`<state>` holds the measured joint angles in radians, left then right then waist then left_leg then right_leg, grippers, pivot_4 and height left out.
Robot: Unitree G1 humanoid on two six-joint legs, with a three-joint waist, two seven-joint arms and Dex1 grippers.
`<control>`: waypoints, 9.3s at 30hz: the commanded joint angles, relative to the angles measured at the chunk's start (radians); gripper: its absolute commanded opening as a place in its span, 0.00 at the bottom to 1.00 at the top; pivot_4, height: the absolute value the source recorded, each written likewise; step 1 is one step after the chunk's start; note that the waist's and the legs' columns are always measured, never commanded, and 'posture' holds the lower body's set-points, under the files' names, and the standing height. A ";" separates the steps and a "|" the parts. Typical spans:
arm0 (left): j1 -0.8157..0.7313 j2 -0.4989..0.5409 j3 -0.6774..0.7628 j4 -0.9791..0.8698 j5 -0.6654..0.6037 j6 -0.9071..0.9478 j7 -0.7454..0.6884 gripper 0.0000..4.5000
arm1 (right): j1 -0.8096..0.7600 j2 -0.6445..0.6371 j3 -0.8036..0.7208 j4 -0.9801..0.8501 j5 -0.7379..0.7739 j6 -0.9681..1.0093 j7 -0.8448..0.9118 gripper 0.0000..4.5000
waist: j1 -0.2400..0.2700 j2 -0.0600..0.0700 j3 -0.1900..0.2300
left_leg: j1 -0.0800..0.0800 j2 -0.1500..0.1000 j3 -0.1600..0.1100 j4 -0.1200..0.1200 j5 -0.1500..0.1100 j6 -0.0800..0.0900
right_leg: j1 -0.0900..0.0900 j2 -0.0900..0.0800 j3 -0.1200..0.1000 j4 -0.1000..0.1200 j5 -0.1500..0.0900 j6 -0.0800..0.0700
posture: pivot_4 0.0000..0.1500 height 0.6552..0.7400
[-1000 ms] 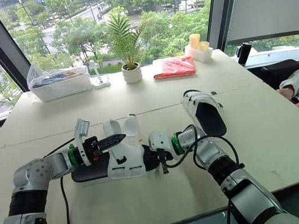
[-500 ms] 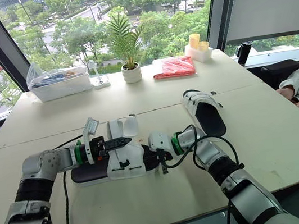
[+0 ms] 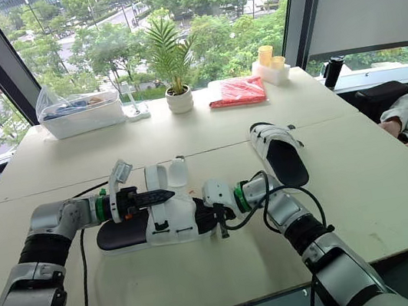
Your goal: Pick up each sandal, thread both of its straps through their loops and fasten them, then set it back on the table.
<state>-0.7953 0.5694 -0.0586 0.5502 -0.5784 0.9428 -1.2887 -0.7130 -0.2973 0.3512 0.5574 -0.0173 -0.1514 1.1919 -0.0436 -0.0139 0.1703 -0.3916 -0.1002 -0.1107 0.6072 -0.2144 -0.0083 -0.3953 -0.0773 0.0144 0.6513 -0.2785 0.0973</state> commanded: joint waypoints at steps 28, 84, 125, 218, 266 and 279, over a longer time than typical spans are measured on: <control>0.223 0.086 0.172 -0.349 -0.124 0.110 0.083 0.87 | 0.015 0.008 0.029 0.019 -0.027 0.010 -0.006 0.00 | -0.001 0.000 0.000 | 0.000 0.000 0.000 -0.001 0.000 0.000 | -0.001 0.000 0.000 0.000 0.000 0.000 | 1.00 1.00; 0.121 0.169 -0.114 -0.230 0.039 -0.047 -0.215 0.02 | 0.035 0.000 0.030 -0.012 -0.027 0.031 -0.012 0.00 | -0.001 0.000 0.000 | 0.000 0.000 0.000 -0.002 0.000 0.000 | -0.001 0.000 0.000 0.000 0.000 0.000 | 1.00 1.00; 0.862 0.118 0.105 -0.816 0.102 -0.566 0.166 1.00 | 0.020 0.005 0.034 0.010 -0.030 0.014 0.000 0.00 | 0.003 0.001 0.000 | 0.000 0.002 0.002 -0.010 0.000 -0.001 | -0.007 -0.001 0.001 -0.003 -0.002 -0.005 | 1.00 1.00; 0.356 0.012 0.231 -0.565 -0.282 -0.261 0.310 0.01 | -0.013 0.024 0.047 0.068 -0.039 -0.031 0.013 0.00 | 0.005 0.001 0.000 | 0.001 0.004 0.002 -0.010 0.002 -0.003 | -0.005 0.002 0.001 -0.001 -0.001 -0.006 | 1.00 1.00; 0.284 0.121 0.143 -0.212 0.121 -0.555 0.122 0.99 | 0.015 0.025 0.050 0.026 -0.035 -0.001 -0.001 0.00 | 0.001 -0.002 -0.001 | 0.000 0.003 0.002 -0.010 0.002 -0.004 | -0.006 0.003 0.001 0.000 -0.001 -0.005 | 1.00 1.00; 0.306 0.134 0.080 -0.214 0.250 -0.745 0.073 0.99 | 0.006 0.027 0.049 0.036 -0.037 -0.010 -0.005 0.00 | 0.007 -0.002 -0.001 | 0.000 0.004 0.001 -0.010 0.003 -0.004 | -0.006 0.003 0.001 0.000 0.000 -0.007 | 1.00 1.00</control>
<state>-0.4808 0.6952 0.0297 0.3455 -0.3398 0.2293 -1.1936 -0.7196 -0.2707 0.3730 0.5672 -0.0261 -0.1710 1.1802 -0.0367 -0.0156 0.1690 -0.3913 -0.0966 -0.1093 0.5973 -0.2118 -0.0127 -0.4009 -0.0746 0.0150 0.6514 -0.2787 0.0908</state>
